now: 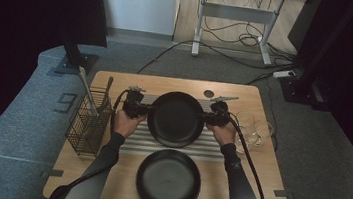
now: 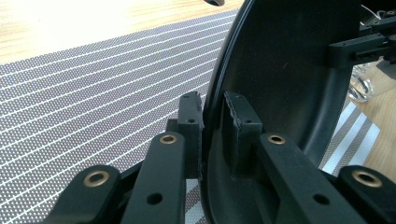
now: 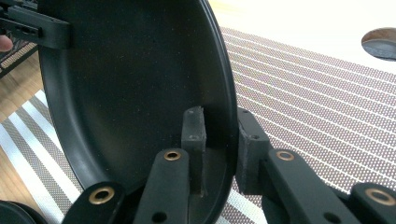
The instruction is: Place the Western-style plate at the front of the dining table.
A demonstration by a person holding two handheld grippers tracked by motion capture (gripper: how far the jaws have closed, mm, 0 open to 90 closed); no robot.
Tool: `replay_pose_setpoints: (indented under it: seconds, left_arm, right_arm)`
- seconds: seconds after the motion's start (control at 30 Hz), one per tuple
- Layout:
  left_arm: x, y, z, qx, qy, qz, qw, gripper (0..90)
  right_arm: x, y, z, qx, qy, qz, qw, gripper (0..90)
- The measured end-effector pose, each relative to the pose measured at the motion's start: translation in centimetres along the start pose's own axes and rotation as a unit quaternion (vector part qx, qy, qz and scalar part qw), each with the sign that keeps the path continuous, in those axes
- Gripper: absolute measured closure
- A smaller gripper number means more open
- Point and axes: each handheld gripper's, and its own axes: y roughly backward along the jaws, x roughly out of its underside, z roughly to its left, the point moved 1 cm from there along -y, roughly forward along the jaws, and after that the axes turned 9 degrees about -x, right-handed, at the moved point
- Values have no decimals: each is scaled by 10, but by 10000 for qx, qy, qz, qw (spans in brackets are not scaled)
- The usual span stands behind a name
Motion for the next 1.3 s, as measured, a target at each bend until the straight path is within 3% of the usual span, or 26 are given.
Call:
replay_pose_setpoints:
  seconds: [0.13, 0.37, 1.3]
  left_arm:
    - [-1, -3, 0, -85, -47, 42, 9999, 782]
    - [0, -9, 6, -31, 132, 77, 9999, 782]
    - [3, -23, 14, -93, 246, 241, 9994, 784]
  right_arm:
    - [0, -3, -3, -9, -38, 3, 10000, 758]
    - [0, -7, -7, -37, -84, 1, 10000, 751]
    - [6, -33, -23, 77, -314, 128, 9994, 680]
